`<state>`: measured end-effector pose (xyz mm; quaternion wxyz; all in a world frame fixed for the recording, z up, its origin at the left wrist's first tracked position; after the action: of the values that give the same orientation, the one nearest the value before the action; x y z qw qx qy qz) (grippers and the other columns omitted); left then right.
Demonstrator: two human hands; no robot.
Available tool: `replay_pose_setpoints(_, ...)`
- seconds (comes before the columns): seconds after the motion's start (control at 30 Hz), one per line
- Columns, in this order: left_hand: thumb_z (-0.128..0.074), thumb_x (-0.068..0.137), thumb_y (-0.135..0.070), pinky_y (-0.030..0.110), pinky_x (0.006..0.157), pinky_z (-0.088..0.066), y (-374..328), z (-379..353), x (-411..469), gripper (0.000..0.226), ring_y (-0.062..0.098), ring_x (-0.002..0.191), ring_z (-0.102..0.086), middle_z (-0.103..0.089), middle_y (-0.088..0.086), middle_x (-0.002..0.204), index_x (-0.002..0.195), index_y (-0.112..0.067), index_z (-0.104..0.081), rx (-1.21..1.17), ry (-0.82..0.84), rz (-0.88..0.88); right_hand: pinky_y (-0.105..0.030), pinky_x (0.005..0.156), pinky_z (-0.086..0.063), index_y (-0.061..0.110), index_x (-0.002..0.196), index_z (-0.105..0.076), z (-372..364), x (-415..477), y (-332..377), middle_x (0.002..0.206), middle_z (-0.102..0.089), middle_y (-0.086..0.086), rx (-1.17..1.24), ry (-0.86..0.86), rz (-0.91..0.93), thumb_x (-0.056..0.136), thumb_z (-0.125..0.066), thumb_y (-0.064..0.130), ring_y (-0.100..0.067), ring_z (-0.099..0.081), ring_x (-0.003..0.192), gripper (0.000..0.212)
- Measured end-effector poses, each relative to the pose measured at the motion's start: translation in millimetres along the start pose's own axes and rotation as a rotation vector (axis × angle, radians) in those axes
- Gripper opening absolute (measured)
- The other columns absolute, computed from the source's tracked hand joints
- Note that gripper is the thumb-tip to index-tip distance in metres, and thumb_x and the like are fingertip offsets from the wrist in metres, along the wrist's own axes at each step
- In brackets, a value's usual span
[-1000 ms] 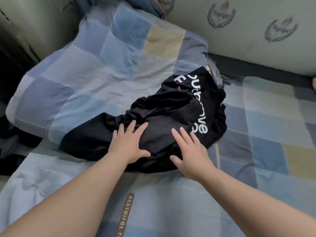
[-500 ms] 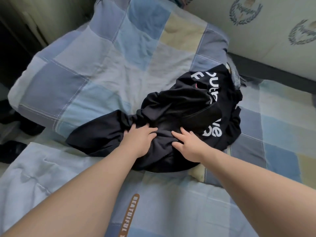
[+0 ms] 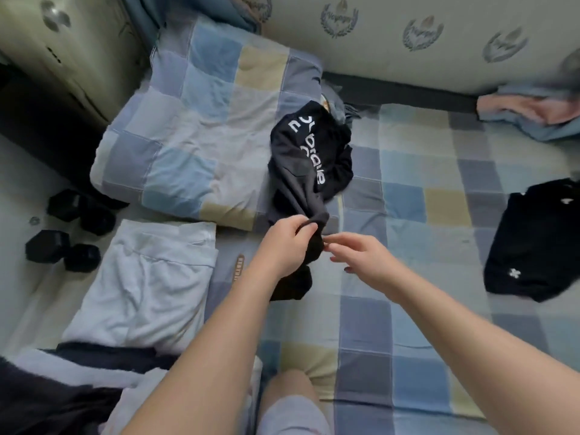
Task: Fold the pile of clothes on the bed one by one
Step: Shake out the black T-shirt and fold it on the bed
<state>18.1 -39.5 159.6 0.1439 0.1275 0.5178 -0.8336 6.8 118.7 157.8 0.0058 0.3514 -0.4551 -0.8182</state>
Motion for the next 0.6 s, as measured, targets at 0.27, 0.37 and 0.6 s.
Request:
replay_pose_setpoints(0.27,-0.074,0.076,-0.042,0.048,0.07,-0.052,-185,-91,-188,0.036,0.036,0.067,-0.055,-0.049,0.011,0.068,0.063,-0.027,-0.044,-0.147,0.062,-0.141,-0.031,0.095,-0.053,0.032,0.141,-0.046,82,-251,-35,0.126,-0.066,0.005,0.202,-0.199,0.242,0.081,-0.079,0.034,-0.009,-0.064,0.115,0.068)
replay_pose_setpoints(0.37,-0.079,0.074,-0.035,0.065,0.084,-0.056,-239,-129,-247,0.033,0.051,0.09,-0.068,-0.062,0.036,0.089,0.065,-0.022,-0.05,-0.327,0.077,-0.094,-0.027,0.094,-0.052,0.036,0.137,-0.042,119,-327,-49,0.118,-0.062,0.016,0.219,-0.368,0.237,0.083,-0.079,0.037,-0.001,-0.06,0.113,0.065)
replay_pose_setpoints(0.6,-0.072,0.093,-0.019,0.029,0.072,-0.052,-301,-164,-327,0.037,0.019,0.08,-0.063,-0.061,0.005,0.08,0.065,-0.016,-0.048,-0.531,-0.035,0.022,-0.036,0.058,-0.043,0.027,0.079,-0.057,178,-461,-64,0.069,-0.06,0.005,0.058,-0.692,0.214,0.101,-0.052,0.024,-0.015,-0.057,0.067,0.022)
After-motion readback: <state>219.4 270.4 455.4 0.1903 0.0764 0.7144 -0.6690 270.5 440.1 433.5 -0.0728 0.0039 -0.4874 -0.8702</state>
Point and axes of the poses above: each hand's wrist, its own x-axis towards the middle knuckle, its own z-axis out of the back of the hand, y = z × x, the point moved 8 cm from there along x, towards the middle knuckle
